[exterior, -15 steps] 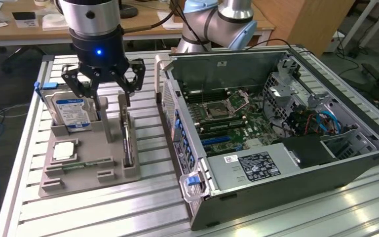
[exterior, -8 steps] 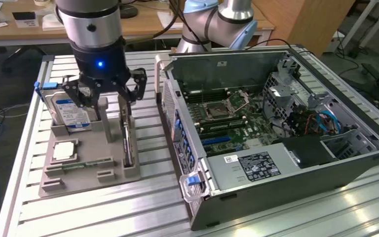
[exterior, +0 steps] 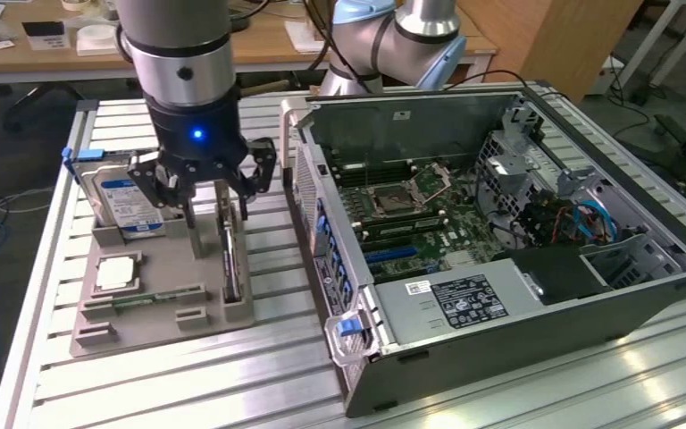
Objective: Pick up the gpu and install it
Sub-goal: 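Pick up the gpu and move the gpu toward the slot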
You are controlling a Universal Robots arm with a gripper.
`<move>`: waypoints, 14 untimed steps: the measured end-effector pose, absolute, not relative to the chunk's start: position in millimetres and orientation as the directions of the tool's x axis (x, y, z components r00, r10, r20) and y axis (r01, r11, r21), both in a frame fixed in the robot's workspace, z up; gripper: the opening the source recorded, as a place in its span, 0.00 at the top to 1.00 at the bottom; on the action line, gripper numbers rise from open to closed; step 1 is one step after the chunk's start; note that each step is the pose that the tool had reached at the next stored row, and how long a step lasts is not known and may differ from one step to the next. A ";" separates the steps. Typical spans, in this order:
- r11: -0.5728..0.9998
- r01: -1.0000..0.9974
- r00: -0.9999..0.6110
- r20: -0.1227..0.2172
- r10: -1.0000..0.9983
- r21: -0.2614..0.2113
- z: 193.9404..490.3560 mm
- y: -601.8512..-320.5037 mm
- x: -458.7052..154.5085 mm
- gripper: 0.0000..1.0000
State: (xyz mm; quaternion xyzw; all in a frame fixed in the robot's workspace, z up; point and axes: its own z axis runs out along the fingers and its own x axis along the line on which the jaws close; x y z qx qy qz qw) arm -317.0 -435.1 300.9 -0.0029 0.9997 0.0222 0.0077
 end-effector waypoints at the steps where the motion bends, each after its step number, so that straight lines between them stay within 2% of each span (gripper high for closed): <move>1: 0.999 -0.006 -1.000 -0.015 -0.005 0.044 299.2 -434.1 -316.4 0.35; 14: 0.996 0.078 -0.997 -0.015 0.079 0.044 275.4 -429.4 -315.6 0.35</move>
